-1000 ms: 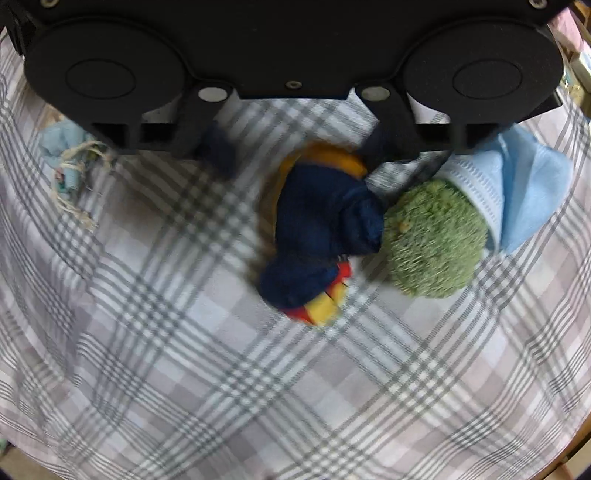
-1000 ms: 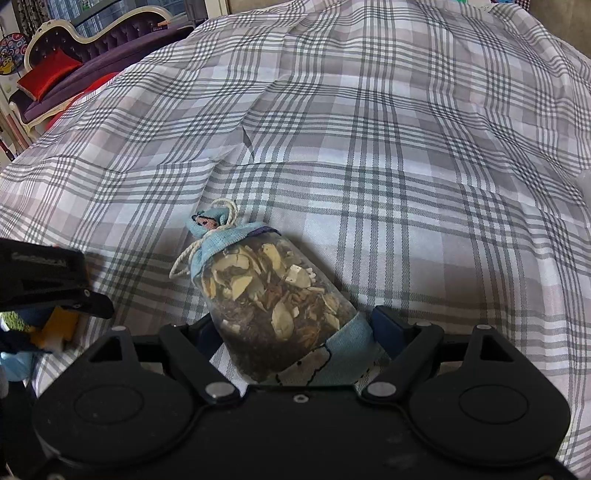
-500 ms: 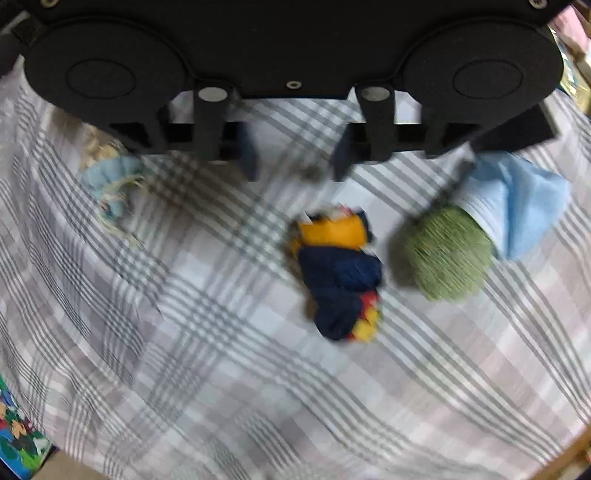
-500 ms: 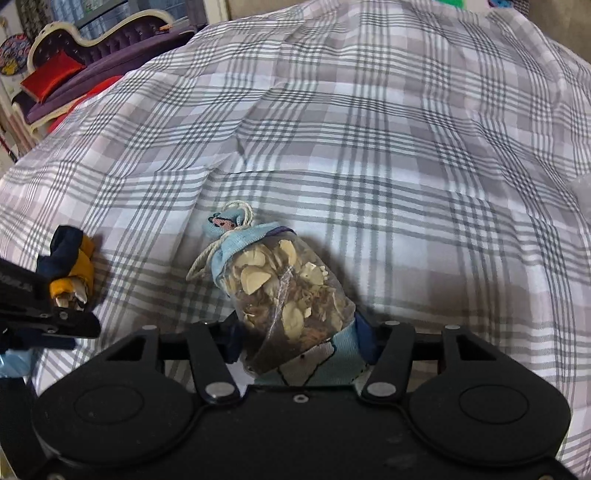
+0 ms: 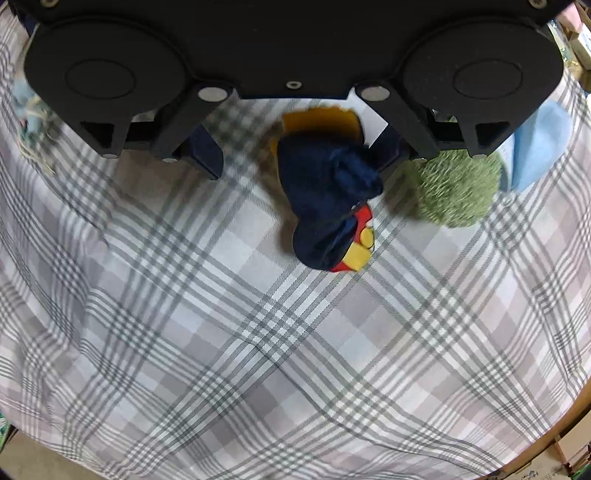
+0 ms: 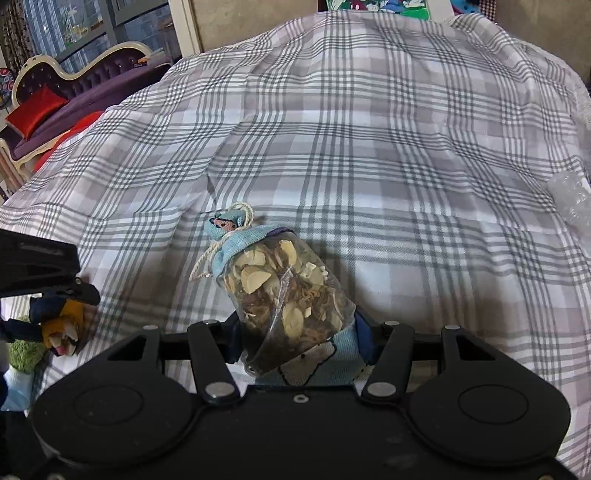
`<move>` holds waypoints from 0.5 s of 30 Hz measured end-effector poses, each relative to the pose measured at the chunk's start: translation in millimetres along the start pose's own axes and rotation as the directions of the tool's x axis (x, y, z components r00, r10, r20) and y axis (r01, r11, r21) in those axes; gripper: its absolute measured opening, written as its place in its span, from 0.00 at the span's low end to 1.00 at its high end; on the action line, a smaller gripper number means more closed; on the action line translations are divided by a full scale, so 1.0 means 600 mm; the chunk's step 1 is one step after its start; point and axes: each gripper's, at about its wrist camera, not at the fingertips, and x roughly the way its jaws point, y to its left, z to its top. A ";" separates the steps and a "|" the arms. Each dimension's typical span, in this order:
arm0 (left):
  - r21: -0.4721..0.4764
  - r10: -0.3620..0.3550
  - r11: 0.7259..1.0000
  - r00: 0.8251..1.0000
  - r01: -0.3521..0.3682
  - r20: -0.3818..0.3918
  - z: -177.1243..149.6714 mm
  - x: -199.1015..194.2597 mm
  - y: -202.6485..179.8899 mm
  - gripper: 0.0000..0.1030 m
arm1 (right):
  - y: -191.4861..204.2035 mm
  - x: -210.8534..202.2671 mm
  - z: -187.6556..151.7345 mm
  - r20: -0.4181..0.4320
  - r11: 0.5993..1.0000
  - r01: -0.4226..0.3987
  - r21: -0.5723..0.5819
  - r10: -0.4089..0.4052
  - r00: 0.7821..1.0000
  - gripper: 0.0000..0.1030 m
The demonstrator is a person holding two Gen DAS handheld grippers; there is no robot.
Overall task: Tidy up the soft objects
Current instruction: 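Grasp the mesh sachet with the right tool while the left tool grasps the navy-yellow plush, then carry the sachet and plush to the gold tray and release both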
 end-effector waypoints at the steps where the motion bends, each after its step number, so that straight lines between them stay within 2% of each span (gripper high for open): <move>1: -0.002 0.005 1.000 1.000 -0.005 -0.001 0.003 0.005 -0.001 0.78 | -0.001 0.003 0.001 -0.004 1.000 -0.001 0.002 0.001 1.000 0.55; 3: 0.001 0.004 1.000 1.000 -0.004 -0.002 0.009 0.011 -0.004 0.71 | -0.002 0.007 0.002 -0.012 1.000 -0.004 0.006 0.004 1.000 0.55; 5: 0.011 0.013 1.000 1.000 -0.013 0.006 0.010 0.009 -0.006 0.42 | -0.003 0.011 0.003 -0.014 1.000 -0.001 0.009 0.001 1.000 0.55; 10: 0.027 -0.057 0.998 0.998 0.057 -0.010 -0.005 -0.022 -0.002 0.40 | -0.002 0.017 0.003 -0.014 1.000 0.000 0.009 0.000 1.000 0.55; 15: 0.074 -0.098 0.992 0.995 0.098 -0.005 -0.052 -0.089 0.004 0.40 | -0.006 0.017 0.004 -0.011 1.000 -0.011 0.020 0.011 1.000 0.55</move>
